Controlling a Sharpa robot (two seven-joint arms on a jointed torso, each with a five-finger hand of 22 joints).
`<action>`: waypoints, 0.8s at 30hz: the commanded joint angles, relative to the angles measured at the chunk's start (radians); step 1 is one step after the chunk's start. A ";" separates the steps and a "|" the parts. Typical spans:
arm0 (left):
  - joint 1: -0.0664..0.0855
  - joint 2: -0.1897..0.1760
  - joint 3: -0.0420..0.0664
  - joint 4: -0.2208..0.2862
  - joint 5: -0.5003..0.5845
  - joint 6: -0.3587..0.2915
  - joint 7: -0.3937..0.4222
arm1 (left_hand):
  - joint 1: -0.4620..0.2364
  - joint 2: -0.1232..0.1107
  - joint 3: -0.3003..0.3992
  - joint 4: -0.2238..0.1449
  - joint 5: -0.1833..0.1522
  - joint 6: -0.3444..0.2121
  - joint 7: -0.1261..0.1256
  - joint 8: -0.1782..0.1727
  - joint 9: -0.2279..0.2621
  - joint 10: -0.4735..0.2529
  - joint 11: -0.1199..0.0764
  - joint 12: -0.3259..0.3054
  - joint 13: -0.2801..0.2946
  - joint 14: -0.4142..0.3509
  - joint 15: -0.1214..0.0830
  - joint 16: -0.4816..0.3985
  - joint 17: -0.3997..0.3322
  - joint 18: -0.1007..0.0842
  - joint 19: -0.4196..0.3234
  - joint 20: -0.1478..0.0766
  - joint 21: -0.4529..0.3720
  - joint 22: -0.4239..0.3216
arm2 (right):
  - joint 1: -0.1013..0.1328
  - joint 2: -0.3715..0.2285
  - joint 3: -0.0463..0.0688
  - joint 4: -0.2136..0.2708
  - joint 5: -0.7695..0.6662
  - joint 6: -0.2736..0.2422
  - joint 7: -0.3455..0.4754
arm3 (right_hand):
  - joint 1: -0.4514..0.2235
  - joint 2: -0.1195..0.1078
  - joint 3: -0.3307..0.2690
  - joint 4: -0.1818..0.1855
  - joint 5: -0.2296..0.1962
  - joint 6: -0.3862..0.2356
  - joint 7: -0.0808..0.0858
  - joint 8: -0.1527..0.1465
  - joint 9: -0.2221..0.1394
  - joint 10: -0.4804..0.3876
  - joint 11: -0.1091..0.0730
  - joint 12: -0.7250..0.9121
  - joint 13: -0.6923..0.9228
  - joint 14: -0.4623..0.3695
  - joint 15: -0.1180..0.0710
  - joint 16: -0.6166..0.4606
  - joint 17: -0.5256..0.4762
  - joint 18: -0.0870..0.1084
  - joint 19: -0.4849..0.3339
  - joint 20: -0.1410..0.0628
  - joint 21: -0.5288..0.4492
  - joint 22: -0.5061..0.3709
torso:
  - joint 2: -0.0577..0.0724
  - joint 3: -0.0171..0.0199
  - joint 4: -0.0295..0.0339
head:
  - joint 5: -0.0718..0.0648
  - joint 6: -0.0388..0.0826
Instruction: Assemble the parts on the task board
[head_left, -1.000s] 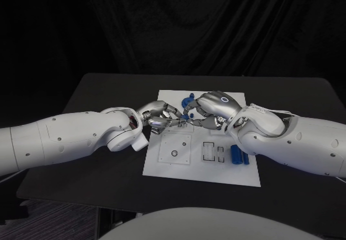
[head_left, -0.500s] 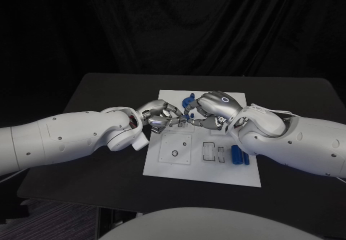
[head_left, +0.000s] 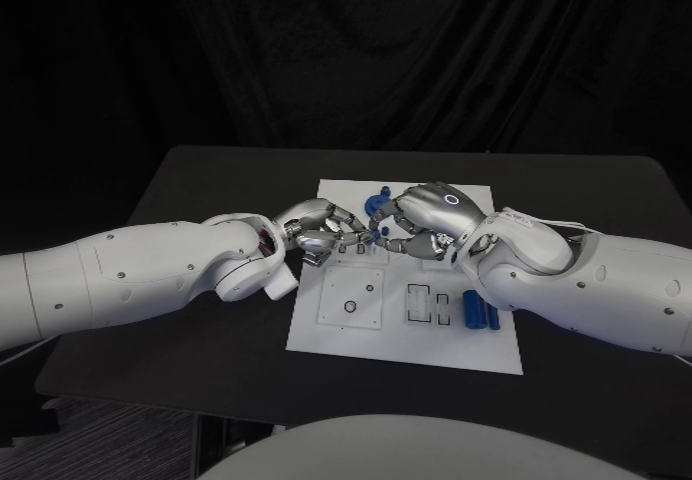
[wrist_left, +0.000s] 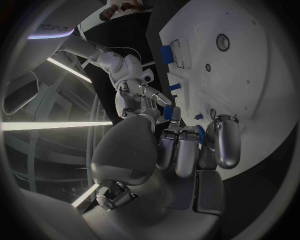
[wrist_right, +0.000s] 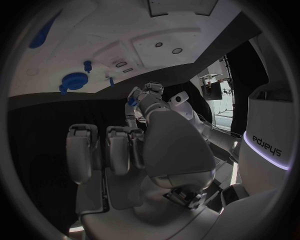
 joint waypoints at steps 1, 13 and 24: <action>-0.002 0.002 0.001 0.001 0.010 0.006 0.025 | -0.001 0.009 -0.004 -0.002 0.008 0.008 -0.002 0.006 -0.003 0.104 -0.007 0.002 0.263 0.104 -0.008 0.003 0.263 0.002 -0.004 -0.006 -0.005 0.156 | -0.002 -0.001 0.001 0.005 -0.002 0.003 -0.001 | 0.001 0.009 0.004 -0.005 0.005 0.036 -0.031 0.050 0.189 0.106 0.006 0.003 0.263 0.094 0.005 -0.004 0.199 0.005 0.082 0.001 -0.002 0.246 | 0.000 0.0002 -0.0011 | 0.001 0.000; -0.003 0.003 0.001 0.003 0.010 0.009 0.022 | 0.056 0.015 0.020 -0.010 0.029 0.041 -0.017 0.026 -0.015 0.104 -0.020 0.002 0.263 0.104 -0.020 0.003 0.263 0.002 -0.002 -0.016 -0.008 0.160 | -0.002 0.011 0.001 0.005 -0.002 0.008 0.001 | 0.001 0.009 0.004 -0.005 0.005 0.036 -0.031 0.050 0.189 0.106 0.006 0.003 0.263 0.094 0.005 -0.004 0.199 0.005 0.082 0.001 -0.002 0.246 | 0.000 0.0004 0.0000 | 0.004 0.000; -0.003 0.002 0.001 0.004 0.010 0.011 0.016 | 0.117 -0.015 0.028 -0.032 0.075 0.058 -0.023 0.035 -0.028 0.104 -0.027 0.002 0.263 0.104 -0.027 0.003 0.263 0.002 -0.001 -0.025 -0.010 0.163 | -0.002 0.015 0.001 0.002 -0.002 0.009 -0.002 | 0.002 0.009 0.005 -0.006 0.006 0.036 -0.030 0.050 0.190 0.106 0.006 0.003 0.263 0.094 0.005 -0.004 0.199 0.005 0.082 0.002 -0.002 0.246 | 0.000 0.0001 0.0001 | 0.006 0.000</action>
